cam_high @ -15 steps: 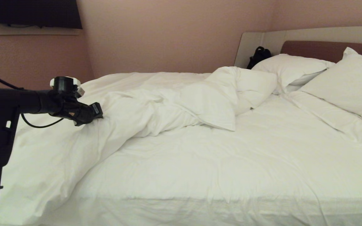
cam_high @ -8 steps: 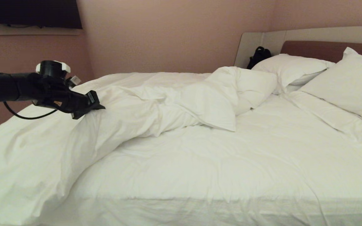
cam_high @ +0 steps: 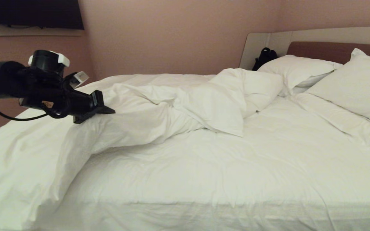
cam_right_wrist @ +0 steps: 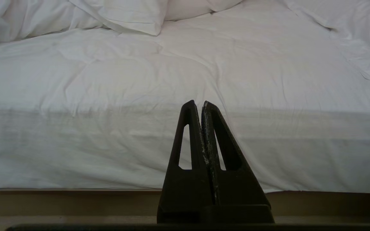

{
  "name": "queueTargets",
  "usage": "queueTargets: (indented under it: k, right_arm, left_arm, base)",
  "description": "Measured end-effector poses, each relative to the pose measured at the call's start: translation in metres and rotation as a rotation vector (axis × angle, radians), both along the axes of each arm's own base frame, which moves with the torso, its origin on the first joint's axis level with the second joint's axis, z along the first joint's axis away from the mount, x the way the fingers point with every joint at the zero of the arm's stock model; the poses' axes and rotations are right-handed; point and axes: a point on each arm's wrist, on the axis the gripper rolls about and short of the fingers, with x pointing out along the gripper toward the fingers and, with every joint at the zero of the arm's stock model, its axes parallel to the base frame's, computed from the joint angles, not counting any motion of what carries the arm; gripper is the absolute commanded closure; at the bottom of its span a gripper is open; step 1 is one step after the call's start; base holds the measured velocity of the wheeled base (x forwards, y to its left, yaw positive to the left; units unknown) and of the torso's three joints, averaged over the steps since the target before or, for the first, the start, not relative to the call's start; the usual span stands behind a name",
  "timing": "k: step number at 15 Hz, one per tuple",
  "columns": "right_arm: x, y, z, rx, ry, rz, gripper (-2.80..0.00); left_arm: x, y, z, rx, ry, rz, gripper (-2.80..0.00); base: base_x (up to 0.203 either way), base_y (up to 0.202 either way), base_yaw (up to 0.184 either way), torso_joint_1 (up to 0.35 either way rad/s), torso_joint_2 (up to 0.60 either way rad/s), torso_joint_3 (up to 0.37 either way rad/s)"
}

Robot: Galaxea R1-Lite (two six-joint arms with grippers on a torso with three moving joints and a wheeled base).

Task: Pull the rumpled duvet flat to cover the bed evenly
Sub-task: Flatten the corners of the folded blanket

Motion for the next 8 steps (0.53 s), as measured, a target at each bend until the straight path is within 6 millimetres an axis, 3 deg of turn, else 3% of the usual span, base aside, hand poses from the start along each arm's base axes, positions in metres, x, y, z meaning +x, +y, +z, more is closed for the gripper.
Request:
queueTargets:
  k: [4, 8]
  right_arm:
    - [0.0, 0.0, 0.0, 0.0, 0.0, -0.001, 0.0]
    - [0.0, 0.0, 0.0, 0.0, 0.0, 0.0, 0.0]
  left_arm:
    - [-0.05, -0.029, 0.003, 0.026, 0.007, -0.112, 0.0]
    - [-0.107, -0.035, -0.005, 0.061, 0.027, -0.174, 0.0]
  base:
    - [0.0, 0.0, 0.0, 0.0, 0.0, 0.0]
    - [0.0, 0.0, 0.0, 0.0, 0.0, 0.0]
